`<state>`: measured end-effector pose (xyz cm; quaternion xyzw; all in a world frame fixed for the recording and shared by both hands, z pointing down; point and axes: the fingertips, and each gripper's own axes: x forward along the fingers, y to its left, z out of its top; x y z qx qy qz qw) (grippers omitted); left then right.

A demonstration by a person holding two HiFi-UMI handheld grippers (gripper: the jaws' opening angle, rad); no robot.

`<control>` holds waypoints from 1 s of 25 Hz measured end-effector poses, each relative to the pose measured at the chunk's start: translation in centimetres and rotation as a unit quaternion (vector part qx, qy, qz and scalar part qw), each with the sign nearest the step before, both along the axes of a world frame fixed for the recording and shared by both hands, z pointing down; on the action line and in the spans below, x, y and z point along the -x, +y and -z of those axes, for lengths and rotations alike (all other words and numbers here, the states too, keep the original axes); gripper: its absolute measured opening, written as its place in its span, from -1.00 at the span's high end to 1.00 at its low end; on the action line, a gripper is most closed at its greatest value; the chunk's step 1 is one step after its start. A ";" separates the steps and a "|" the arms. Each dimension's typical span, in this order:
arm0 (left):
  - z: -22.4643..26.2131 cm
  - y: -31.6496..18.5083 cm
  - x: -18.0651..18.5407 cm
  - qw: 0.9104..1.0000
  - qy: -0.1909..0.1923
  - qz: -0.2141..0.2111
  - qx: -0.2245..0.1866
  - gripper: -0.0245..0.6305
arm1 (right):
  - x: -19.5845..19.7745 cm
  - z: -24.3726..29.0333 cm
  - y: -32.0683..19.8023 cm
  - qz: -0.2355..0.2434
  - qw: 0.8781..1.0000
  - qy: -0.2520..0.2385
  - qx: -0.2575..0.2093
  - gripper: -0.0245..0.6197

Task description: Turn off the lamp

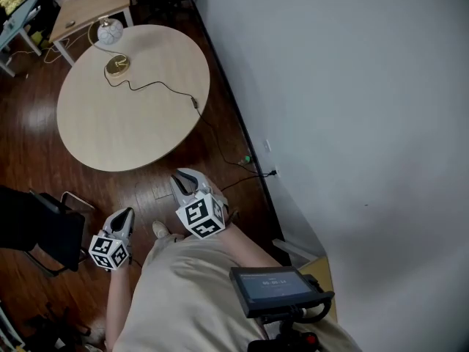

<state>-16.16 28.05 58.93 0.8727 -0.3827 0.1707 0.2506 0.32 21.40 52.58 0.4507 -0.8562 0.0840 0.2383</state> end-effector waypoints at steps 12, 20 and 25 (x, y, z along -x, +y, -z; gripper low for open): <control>-0.5 -2.1 5.1 1.000 0.013 -0.002 0.006 0.93 | 0.8 -3.2 1.1 -0.036 0.997 0.052 0.041 0.90; -1.9 -2.7 6.8 1.000 0.017 -0.005 0.019 0.92 | 2.5 -3.6 0.3 -0.051 0.997 0.040 0.032 0.90; -2.8 -2.3 5.9 0.999 0.018 -0.015 0.033 0.92 | 2.8 -4.3 2.0 -0.046 0.997 0.034 0.043 0.90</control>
